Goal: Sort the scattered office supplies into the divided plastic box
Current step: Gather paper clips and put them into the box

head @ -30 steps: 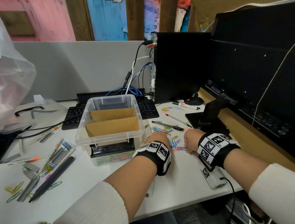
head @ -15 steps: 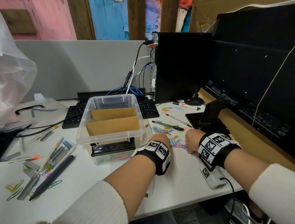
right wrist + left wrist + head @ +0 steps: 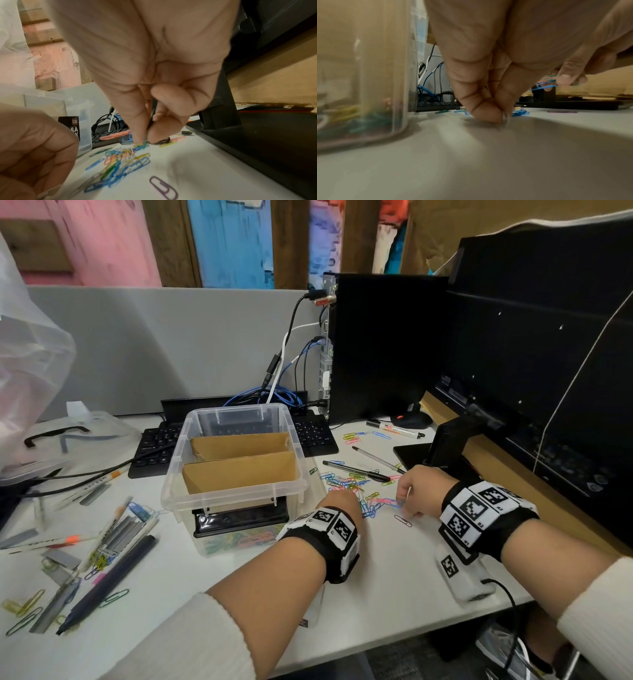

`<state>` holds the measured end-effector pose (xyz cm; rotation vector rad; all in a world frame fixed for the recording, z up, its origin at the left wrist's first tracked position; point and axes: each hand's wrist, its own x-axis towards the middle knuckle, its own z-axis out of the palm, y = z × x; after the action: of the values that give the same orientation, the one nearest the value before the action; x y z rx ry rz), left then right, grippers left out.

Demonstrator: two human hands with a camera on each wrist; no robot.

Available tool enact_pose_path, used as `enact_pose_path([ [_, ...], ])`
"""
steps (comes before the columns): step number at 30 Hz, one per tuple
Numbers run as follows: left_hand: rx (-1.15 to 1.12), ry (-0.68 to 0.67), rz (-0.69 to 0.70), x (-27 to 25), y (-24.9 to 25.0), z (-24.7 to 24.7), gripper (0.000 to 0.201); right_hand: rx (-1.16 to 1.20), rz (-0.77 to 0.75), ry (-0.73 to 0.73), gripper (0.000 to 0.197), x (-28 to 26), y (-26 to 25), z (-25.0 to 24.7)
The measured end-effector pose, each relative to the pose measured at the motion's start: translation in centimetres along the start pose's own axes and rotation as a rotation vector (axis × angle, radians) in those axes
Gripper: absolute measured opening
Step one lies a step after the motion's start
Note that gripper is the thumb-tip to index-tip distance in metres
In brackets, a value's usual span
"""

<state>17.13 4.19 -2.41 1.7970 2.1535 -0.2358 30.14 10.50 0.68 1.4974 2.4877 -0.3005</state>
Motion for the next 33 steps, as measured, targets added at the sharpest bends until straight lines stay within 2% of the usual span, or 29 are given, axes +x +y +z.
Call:
enact_pose_path([
  [2, 0.025, 0.011, 0.024, -0.3, 0.1, -0.2, 0.031, 0.083, 0.027, 0.013, 0.009, -0.2, -0.1, -0.6],
  [4, 0.019, 0.031, 0.061, -1.3, 0.4, -1.1, 0.031, 0.212, 0.035, 0.077, 0.009, -0.1, 0.0, -0.9],
  [8, -0.185, 0.24, 0.11, -3.9, 0.7, -3.8, 0.03, 0.383, -0.017, 0.177, 0.01, -0.5, -0.6, -1.9],
  [12, -0.379, 0.475, 0.184, -7.1, -1.3, -7.0, 0.018, 0.441, -0.202, 0.307, 0.021, -1.4, -2.7, -3.5],
  [16, -0.443, 0.647, 0.18, -9.1, -6.4, -9.4, 0.02, 0.45, -0.373, 0.342, 0.013, -1.8, -6.2, -4.5],
  [19, -0.426, 0.655, 0.102, -9.3, -10.1, -9.5, 0.02, 0.468, -0.466, 0.326, 0.013, -1.7, -9.3, -4.7],
  [23, -0.44, 0.596, 0.024, -9.0, -13.5, -8.2, 0.026, 0.464, -0.512, 0.303, 0.013, -1.6, -12.8, -4.9],
  [28, -0.399, 0.572, 0.003, -9.0, -15.2, -6.6, 0.024, 0.386, -0.527, 0.276, 0.014, -1.2, -15.0, -4.7],
  [33, -0.359, 0.514, 0.008, -9.1, -15.5, -6.5, 0.027, 0.44, -0.506, 0.234, 0.017, -1.3, -14.8, -4.6],
])
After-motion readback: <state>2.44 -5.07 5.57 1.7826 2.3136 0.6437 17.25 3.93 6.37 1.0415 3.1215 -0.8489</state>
